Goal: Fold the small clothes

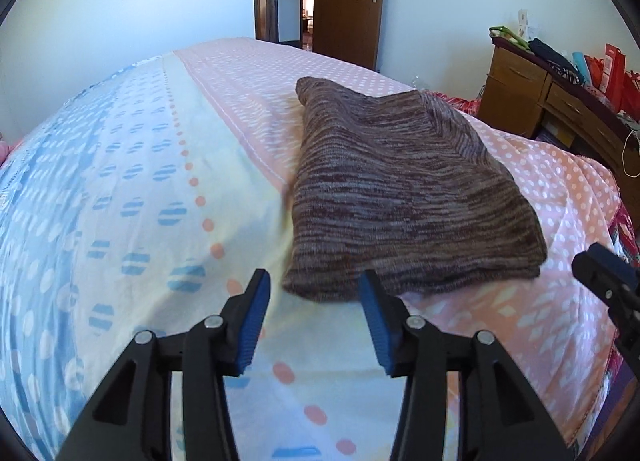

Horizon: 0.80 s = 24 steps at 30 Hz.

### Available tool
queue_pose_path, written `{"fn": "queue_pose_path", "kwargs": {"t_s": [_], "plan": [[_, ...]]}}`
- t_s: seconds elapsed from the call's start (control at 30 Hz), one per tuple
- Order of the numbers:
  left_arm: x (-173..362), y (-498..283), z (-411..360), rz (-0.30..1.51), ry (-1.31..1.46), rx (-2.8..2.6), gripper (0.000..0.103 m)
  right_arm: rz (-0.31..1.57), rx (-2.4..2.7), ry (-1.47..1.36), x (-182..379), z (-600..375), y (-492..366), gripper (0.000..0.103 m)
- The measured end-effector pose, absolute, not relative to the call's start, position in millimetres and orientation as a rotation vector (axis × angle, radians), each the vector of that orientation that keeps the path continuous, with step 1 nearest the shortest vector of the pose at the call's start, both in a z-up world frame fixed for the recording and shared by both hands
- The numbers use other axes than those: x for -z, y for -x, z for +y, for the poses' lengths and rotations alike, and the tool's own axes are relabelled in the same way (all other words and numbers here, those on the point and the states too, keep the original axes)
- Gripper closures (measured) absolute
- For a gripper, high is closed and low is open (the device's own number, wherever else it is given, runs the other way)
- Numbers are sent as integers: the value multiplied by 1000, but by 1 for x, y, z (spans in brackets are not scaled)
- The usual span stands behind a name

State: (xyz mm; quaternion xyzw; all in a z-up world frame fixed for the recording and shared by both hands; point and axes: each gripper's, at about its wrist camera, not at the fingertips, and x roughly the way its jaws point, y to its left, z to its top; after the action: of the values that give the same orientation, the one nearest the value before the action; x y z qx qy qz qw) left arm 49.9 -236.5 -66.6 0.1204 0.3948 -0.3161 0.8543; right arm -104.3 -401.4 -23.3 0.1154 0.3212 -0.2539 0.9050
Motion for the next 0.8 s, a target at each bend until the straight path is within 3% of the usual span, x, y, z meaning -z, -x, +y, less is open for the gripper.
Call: {"fn": "queue_pose_path", "kwargs": {"t_s": [0.13,0.23,0.33,0.43,0.57,0.8], "plan": [[71,-36,-232,852,-260,660,53,702,531,-194,20,-393,103,48],[75,-26,-229,884,-271,658,44,712,536,-184,14,-387,113,48],[72,-14,-225,887,-267,666,43,711,531,-160,7,-380,124,45],[61,0,-220,842,-270,654,33,685,529,-124,-4,-370,140,38],[36,20,-212,734,-269,640,23,638,540,-74,-20,-358,157,37],[8,44,-202,674,-258,655,22,597,519,-71,-44,-346,169,37]]}}
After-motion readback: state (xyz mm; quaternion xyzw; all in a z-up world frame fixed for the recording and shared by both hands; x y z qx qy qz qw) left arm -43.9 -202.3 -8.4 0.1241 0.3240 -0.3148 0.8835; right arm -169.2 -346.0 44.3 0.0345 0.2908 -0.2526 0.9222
